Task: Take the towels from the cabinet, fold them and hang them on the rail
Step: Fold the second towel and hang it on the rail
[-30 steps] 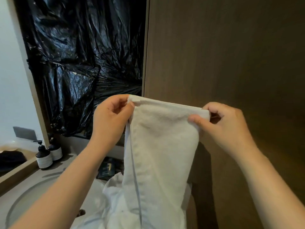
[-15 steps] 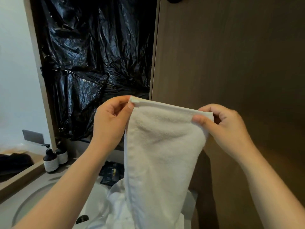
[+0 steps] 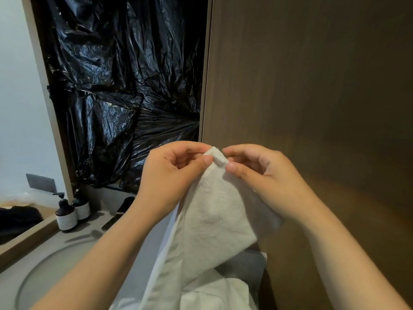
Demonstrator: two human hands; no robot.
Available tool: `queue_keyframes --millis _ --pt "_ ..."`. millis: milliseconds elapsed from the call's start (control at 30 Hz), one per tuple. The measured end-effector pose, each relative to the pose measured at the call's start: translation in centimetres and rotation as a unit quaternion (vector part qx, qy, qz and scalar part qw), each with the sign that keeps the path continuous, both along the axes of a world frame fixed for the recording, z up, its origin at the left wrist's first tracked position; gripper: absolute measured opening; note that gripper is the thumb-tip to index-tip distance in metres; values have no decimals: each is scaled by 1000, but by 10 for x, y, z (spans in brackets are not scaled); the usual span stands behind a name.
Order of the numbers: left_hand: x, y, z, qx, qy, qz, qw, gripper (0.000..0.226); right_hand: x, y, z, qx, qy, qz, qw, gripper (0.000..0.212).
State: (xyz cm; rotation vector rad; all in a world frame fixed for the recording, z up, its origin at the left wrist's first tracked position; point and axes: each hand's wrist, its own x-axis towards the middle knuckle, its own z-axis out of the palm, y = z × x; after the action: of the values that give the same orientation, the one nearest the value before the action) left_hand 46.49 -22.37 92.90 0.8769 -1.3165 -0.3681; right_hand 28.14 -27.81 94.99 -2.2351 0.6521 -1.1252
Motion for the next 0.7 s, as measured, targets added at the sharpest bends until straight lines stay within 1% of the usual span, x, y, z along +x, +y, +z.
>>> queue_keyframes --millis 67,100,200,267,333,400,467,567,633,700 --pt "1 1 -3 2 -1 1 1000 16 5 0 -7 -8 -3 -7 1000 12" --pt "1 2 -5 5 -1 4 1000 16 7 1 -10 -16 -2 -16 1000 8" --pt "0 5 -14 20 -5 19 1000 18 12 3 -18 -52 12 -33 998 14" --pt "1 8 -23 34 -7 21 999 25 14 4 -24 -67 13 -34 997 16" --pt "4 12 -36 67 -12 5 998 33 15 4 -28 -73 7 -40 996 16" --pt "8 16 -52 122 -41 3 992 32 13 3 -29 -72 4 -50 996 16" --pt "13 19 -67 165 -93 25 982 22 11 1 -27 -70 9 -57 996 17" --pt "21 18 -81 190 -149 58 969 15 10 -1 -25 -73 12 -71 995 17" --pt "25 17 -87 211 -173 56 960 12 11 -2 -23 -73 8 -82 994 16" --pt "28 17 -94 232 -200 46 951 14 13 -4 -22 -74 4 -93 993 16"
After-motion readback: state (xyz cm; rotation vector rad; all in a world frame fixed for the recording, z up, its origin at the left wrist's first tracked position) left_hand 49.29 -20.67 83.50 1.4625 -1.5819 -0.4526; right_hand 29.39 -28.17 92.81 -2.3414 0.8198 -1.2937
